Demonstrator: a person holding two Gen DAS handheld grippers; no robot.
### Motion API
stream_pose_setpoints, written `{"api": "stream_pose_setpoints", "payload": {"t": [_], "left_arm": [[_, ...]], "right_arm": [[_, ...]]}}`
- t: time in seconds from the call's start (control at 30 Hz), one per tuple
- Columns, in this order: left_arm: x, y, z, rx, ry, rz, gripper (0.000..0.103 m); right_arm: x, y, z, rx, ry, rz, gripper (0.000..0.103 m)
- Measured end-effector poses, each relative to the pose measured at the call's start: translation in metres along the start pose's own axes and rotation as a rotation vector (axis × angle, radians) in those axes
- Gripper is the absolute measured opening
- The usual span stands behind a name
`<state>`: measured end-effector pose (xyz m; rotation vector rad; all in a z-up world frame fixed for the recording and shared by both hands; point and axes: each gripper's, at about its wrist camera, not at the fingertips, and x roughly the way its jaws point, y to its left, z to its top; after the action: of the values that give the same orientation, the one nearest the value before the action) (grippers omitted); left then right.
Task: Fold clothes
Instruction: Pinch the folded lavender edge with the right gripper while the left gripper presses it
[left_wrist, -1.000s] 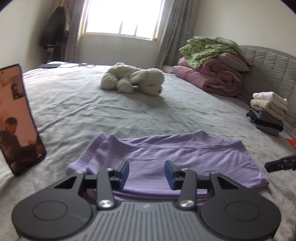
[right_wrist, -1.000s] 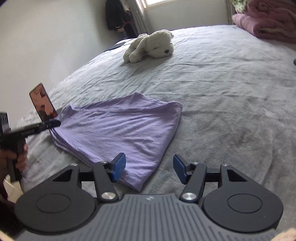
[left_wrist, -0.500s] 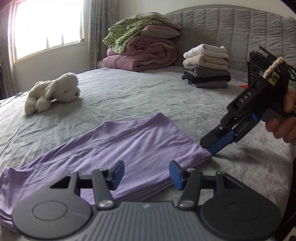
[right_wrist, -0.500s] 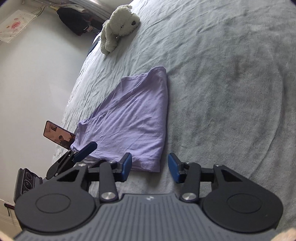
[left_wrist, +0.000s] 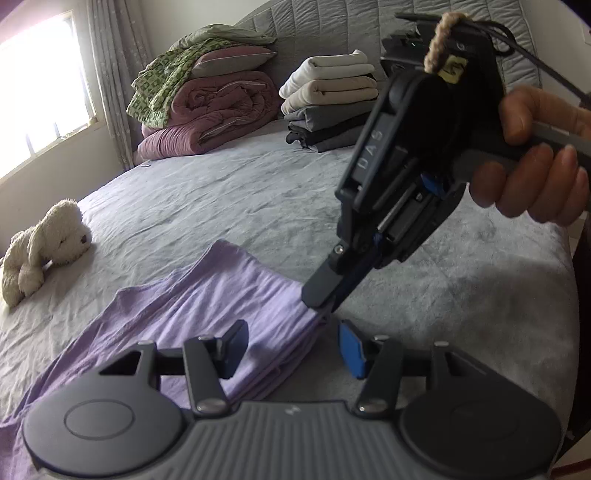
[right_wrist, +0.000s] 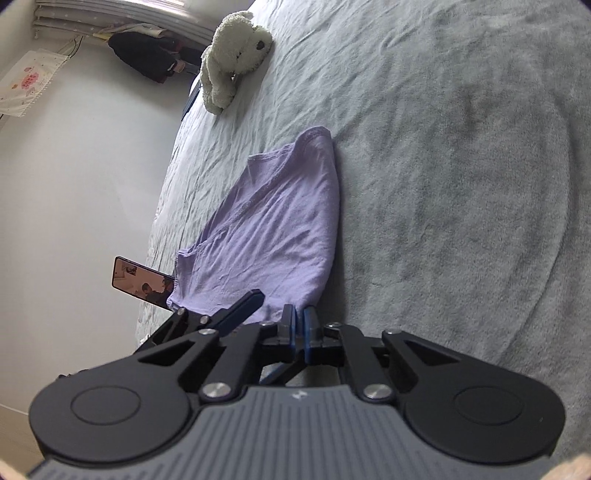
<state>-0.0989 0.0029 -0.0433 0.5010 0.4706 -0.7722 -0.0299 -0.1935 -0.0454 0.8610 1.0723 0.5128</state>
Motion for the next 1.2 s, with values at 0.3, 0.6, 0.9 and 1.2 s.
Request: {"api": "stream_pose_setpoints", "payload": {"t": [0.3, 0.6, 0.9, 1.2], "left_arm": [[0.022, -0.023, 0.010, 0.059, 0.052, 0.125, 0.027], [0.025, -0.033, 0.014, 0.029, 0.082, 0.194, 0.026], [0.019, -0.038, 0.014, -0.119, 0.089, 0.237, 0.007], [0.012, -0.032, 0.020, -0.332, 0.022, 0.253, 0.003]], "right_arm": [[-0.014, 0.008, 0.011, -0.034, -0.047, 0.013, 0.015], [0.007, -0.007, 0.031, -0.040, -0.119, -0.103, 0.044], [0.047, 0.001, 0.051, -0.115, -0.230, -0.094, 0.041], [0.042, -0.016, 0.060, 0.007, -0.301, -0.079, 0.008]]}}
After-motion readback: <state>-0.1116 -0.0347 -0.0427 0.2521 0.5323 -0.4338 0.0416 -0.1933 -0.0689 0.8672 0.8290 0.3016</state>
